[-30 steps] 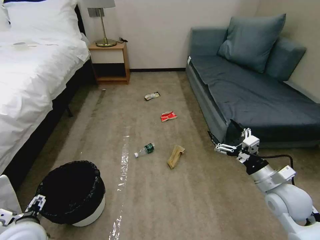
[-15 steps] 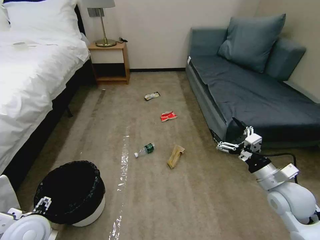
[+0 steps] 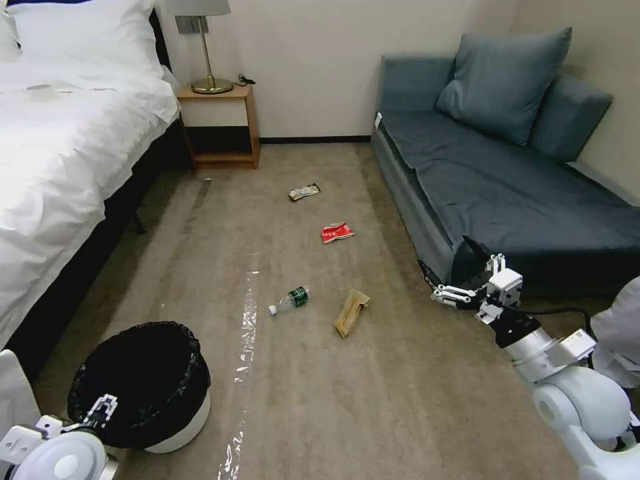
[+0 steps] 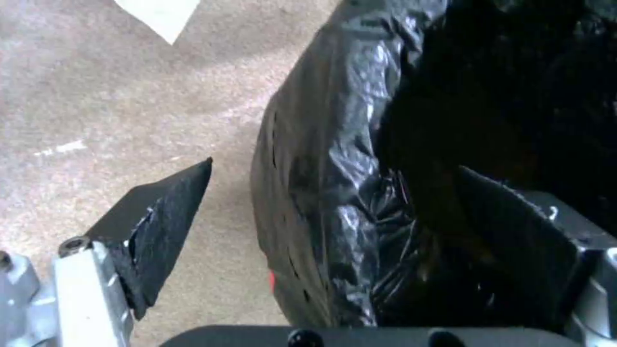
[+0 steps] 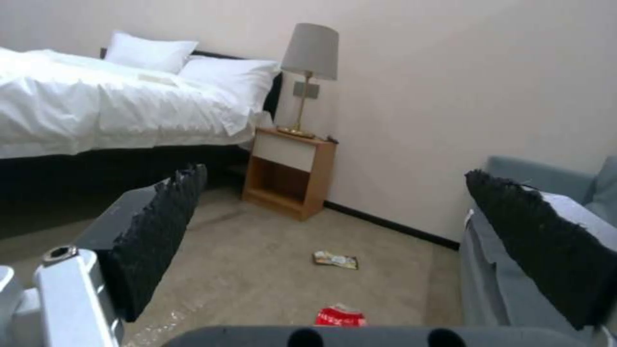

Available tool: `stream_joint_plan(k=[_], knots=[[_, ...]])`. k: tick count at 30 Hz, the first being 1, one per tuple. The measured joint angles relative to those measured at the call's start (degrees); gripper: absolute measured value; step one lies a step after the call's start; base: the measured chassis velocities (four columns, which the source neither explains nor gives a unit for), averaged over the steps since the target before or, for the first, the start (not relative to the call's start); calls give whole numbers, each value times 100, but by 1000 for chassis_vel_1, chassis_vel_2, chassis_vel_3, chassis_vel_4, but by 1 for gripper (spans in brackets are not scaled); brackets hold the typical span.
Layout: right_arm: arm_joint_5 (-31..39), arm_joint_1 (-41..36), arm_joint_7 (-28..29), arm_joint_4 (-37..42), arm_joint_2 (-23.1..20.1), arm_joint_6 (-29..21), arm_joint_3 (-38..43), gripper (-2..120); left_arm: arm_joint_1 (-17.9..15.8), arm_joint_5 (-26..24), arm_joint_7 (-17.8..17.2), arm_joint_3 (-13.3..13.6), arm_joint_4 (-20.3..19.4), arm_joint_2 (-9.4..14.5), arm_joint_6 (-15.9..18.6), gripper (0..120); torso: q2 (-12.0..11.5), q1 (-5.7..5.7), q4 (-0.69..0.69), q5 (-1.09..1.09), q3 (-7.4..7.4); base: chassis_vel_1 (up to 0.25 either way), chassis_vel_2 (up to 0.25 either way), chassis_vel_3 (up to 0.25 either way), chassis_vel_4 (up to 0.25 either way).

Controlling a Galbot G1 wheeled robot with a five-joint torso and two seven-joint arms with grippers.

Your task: Pick up the trash bin, then pick up the garbage on the floor and place it into the trash bin.

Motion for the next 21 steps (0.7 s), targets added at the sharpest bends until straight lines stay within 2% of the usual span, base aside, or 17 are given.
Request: stream_joint_plan(k=[9,12,14,15,17,18,21], knots=[[-11,-93,-14,57,-5,51,101,100,57,-85,-23,1,45,0,65,100,0,0,1,0,0,0,0,0,0],[-11,-105,-25,66,-9,61,118,100,30,-214,-25,2,7,2,64,95,0,0,1,0,0,0,0,0,0],[-15,-111,-27,70,-4,70,117,100,-7,-296,-34,-1,5,33,48,85,0,0,0,0,0,0,0,0,0],[-15,-111,-27,70,-4,70,117,100,-7,-296,-34,-1,5,33,48,85,0,0,0,0,0,0,0,0,0],[-20,-134,-29,106,9,77,115,100,-6,-377,-58,-20,-5,57,48,74,0,0,0,1,0,0,0,0,0],[-20,-134,-29,106,9,77,115,100,-6,-377,-58,-20,-5,57,48,74,0,0,0,1,0,0,0,0,0],[-21,-170,-30,165,0,85,152,100,9,-422,-68,-27,67,54,52,57,0,0,0,0,0,0,0,0,0]])
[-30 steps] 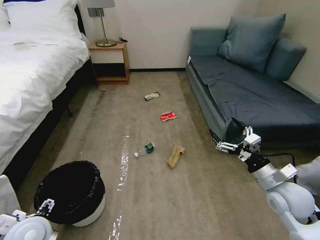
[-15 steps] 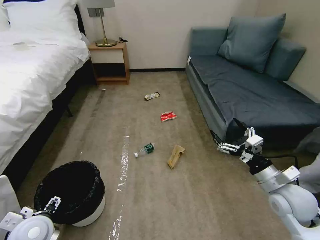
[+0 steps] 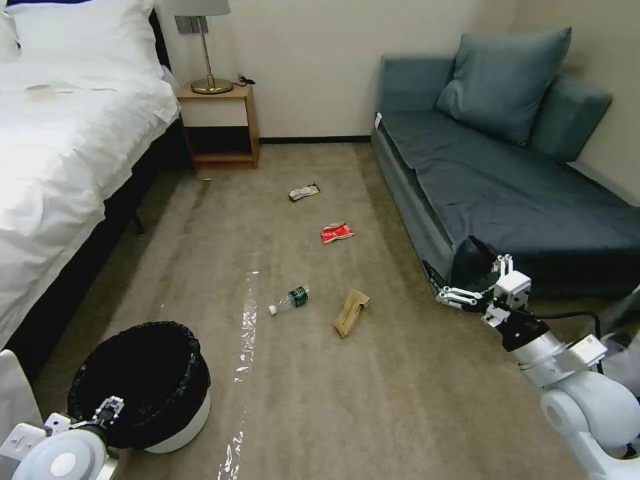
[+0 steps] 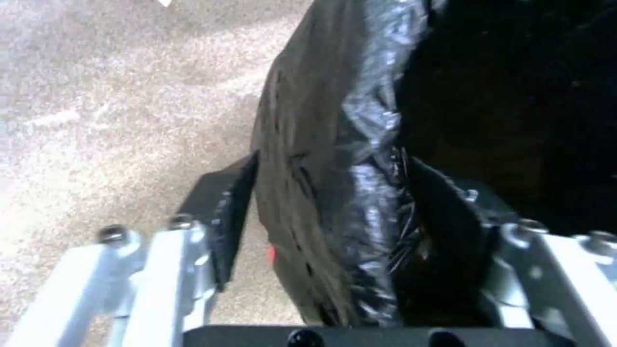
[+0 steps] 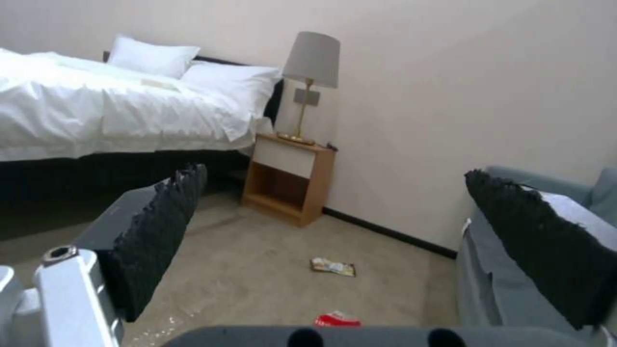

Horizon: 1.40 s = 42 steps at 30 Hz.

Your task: Pick up the trash bin, then pick up the garbage on the floor and place it into the trash bin.

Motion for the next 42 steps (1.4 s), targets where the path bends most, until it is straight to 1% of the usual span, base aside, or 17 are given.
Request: stream_joint_plan(k=[1,7,10,12,14,16,22,24,27,31,32,33,36,37,39,41,42], knots=[[0,0,0,0,0,0,0,100,0,0,0,0,0,0,0,57,0,0,0,0,0,0,0,0,0],[19,-51,0,82,-33,1,96,100,25,-53,26,30,55,-17,28,32,0,0,0,0,0,0,0,0,0],[18,-65,0,92,-30,1,98,100,15,-66,28,40,62,-17,36,26,0,0,0,1,0,0,0,0,0],[6,-99,0,95,-13,9,102,100,-21,-84,21,65,81,-20,57,14,0,0,0,3,0,0,0,0,0],[5,-106,0,97,-10,13,108,100,-31,-88,12,66,99,-20,64,11,0,0,1,4,0,0,0,0,0],[4,-113,0,105,-9,18,130,100,-46,-92,13,68,142,-6,84,2,0,0,2,5,-1,0,0,0,0],[7,-117,1,112,-12,22,169,100,-52,33,188,112,147,-6,108,0,1,0,2,2,0,0,0,0,0],[23,-99,6,113,0,22,193,100,-66,430,609,177,44,-21,154,0,0,0,-2,-14,1,0,0,0,0],[34,-70,16,113,18,22,197,100,-151,697,854,189,-106,17,206,0,0,0,-2,1,0,0,0,0,0],[44,-44,33,119,62,17,199,100,-357,1258,1307,222,-310,159,287,0,0,0,-1,-4,1,0,0,0,0],[53,-37,40,138,92,10,207,100,-513,1672,1577,224,-420,268,320,0,0,0,-1,0,0,0,0,0,0],[53,-37,40,138,92,10,207,100,-513,1672,1577,224,-420,268,320,0,0,0,-1,0,0,0,0,0,0],[126,17,92,206,135,-37,269,100,-920,2286,1974,176,-608,548,482,0,0,1,-1,-1,0,0,0,0,0],[126,17,92,206,135,-37,269,100,-920,2286,1974,176,-608,548,482,0,0,1,-1,-1,0,0,0,0,0],[219,96,166,283,165,-109,332,100,-1237,2606,2180,66,-683,731,693,0,0,1,-2,-1,0,0,0,0,0],[256,130,208,310,180,-142,349,100,-1315,2726,2325,16,-698,785,794,0,0,0,-1,0,0,0,0,0,0],[340,200,380,357,231,-234,355,100,-1444,3015,2819,-75,-690,913,978,0,0,0,2,-1,1,0,0,0,0]])
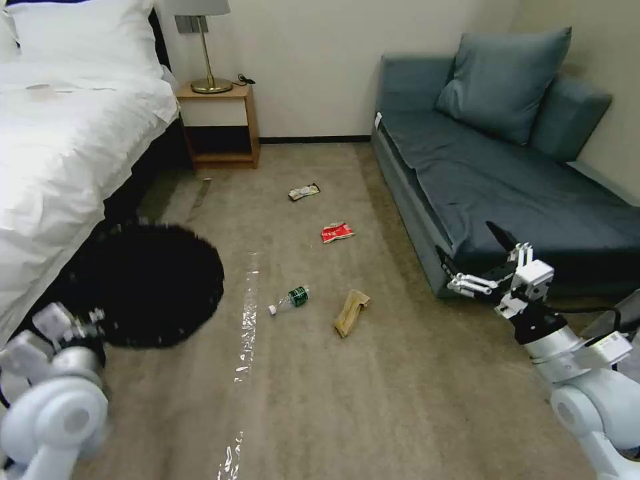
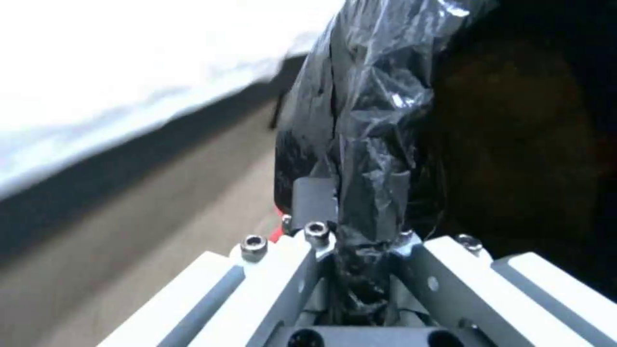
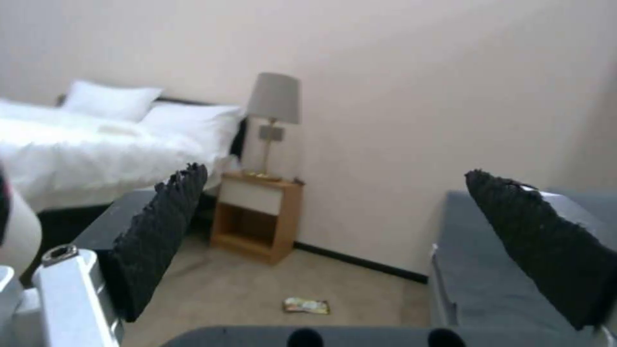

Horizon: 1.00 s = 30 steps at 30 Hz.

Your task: Pick up the trash bin, then pick up the garbage on the floor and place it into the trash bin.

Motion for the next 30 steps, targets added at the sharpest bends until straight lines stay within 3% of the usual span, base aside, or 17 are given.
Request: stream_joint_plan(k=[1,4,6,7,12,17,21,30], knots=[[40,32,135,19,37,-50,-10,100,-54,178,315,-43,38,58,39,0,0,0,-1,-1,0,0,0,0,0],[76,62,308,38,82,-115,-36,100,-113,382,627,-87,103,119,46,0,0,0,-1,-1,0,0,0,0,0],[173,143,956,51,398,-351,-160,100,-533,1200,1582,-171,537,361,-156,0,0,0,0,-2,0,0,0,0,0],[176,168,1156,50,619,-449,-205,100,-751,1284,1746,-163,657,418,-179,0,0,0,-1,0,0,0,0,0,0],[-75,171,1358,47,1042,-583,-244,100,-1055,1017,1613,-142,680,445,51,0,0,0,-5,2,0,0,0,0,0],[-262,136,1377,33,1144,-555,-233,100,-833,658,1228,-294,525,419,582,0,0,0,1,1,-1,0,0,0,0],[-262,155,1292,33,1240,-488,-232,100,-546,296,935,-611,478,418,947,0,0,0,0,1,-1,0,0,0,0],[-284,165,1151,-33,1418,-448,-345,100,-461,-207,771,-872,476,415,1118,0,0,0,-2,1,-1,0,0,0,0]])
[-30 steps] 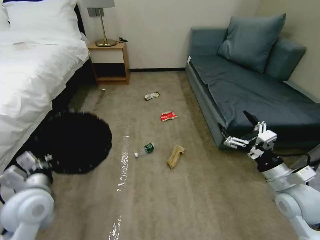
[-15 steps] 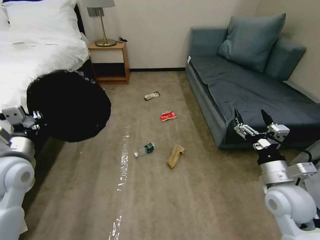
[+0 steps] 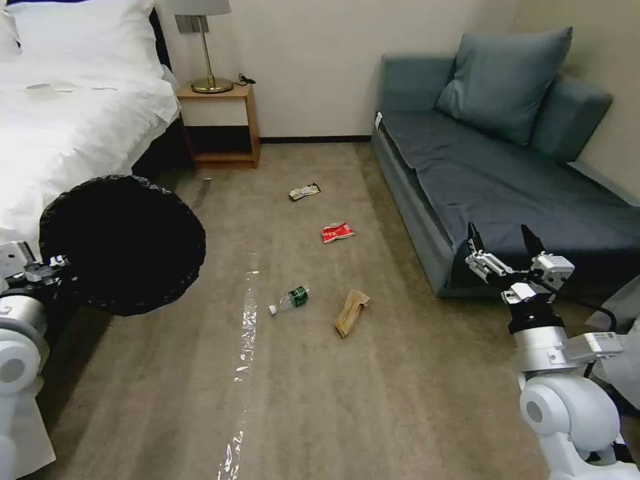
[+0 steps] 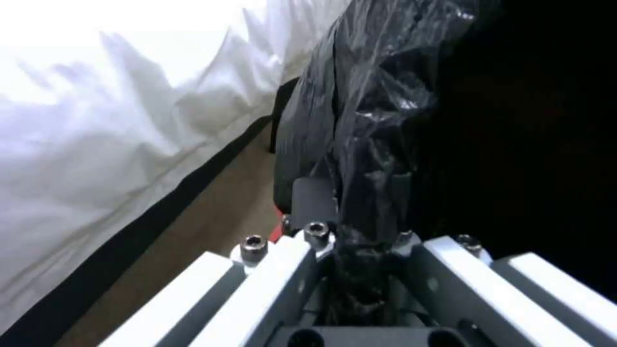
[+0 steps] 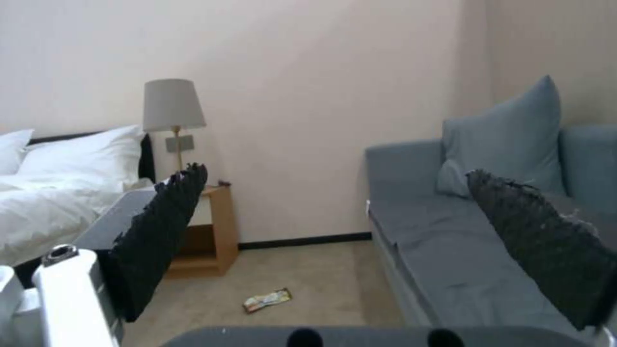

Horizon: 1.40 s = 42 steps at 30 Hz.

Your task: Pick up the trash bin, then pick up the garbage on the floor and place it into the trash bin.

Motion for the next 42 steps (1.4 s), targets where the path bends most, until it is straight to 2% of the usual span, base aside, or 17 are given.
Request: stream_joint_plan(k=[7,14,26,33,42], knots=[[-87,-71,-228,-127,113,170,-101,100,6,-295,-81,-30,-23,-24,90,0,0,0,0,0,0,0,0,0,0],[-86,-67,-296,-201,102,213,-133,100,-50,-417,0,-73,-8,-22,120,0,0,0,0,0,0,0,0,0,0],[-100,-64,-372,-283,106,230,-138,100,-53,-496,-62,-71,-100,-24,163,0,0,0,0,0,0,-6,3,5,-3],[-141,-63,-453,-325,93,236,-158,100,-62,-642,-164,-102,-128,-25,187,0,0,0,-1,1,0,-81,74,72,-79],[-152,-64,-510,-350,63,255,-180,100,-47,-581,-141,-93,-82,-41,190,0,0,0,2,0,0,-78,88,87,-79]])
